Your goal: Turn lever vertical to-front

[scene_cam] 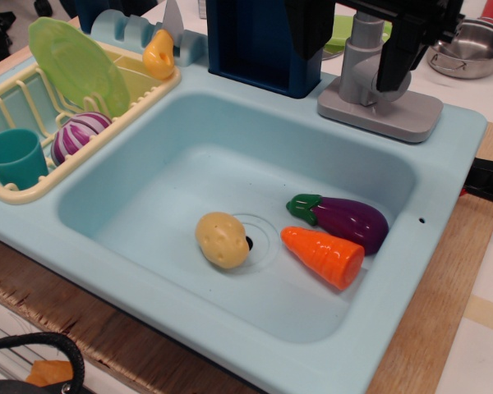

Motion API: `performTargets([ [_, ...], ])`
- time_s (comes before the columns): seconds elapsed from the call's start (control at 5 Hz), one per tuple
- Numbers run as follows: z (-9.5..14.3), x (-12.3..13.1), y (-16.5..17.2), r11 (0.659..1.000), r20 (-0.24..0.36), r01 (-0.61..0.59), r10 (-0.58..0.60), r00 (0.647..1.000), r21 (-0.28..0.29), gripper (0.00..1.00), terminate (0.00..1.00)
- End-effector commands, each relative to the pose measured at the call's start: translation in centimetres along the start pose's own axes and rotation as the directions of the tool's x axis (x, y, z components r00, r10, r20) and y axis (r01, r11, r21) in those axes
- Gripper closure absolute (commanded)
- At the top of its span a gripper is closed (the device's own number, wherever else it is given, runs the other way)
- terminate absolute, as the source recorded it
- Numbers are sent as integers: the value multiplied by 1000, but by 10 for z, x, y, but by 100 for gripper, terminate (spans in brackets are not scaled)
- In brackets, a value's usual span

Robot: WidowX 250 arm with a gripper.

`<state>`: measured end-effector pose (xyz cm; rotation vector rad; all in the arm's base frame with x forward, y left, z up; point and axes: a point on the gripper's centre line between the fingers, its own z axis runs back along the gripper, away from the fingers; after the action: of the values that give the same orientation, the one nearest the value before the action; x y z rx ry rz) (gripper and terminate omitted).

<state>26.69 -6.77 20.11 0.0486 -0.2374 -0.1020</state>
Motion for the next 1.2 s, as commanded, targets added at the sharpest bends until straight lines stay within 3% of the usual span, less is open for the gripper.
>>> performTargets([
  [0.0, 0, 0, 0, 1000, 0, 0, 0, 1000, 0, 0, 0],
  [0.6, 0, 38, -7, 997, 230, 75, -77, 970, 18, 0, 0],
  [1.0, -6, 58, -11, 992, 250, 127, -120, 961, -9, 0, 0],
])
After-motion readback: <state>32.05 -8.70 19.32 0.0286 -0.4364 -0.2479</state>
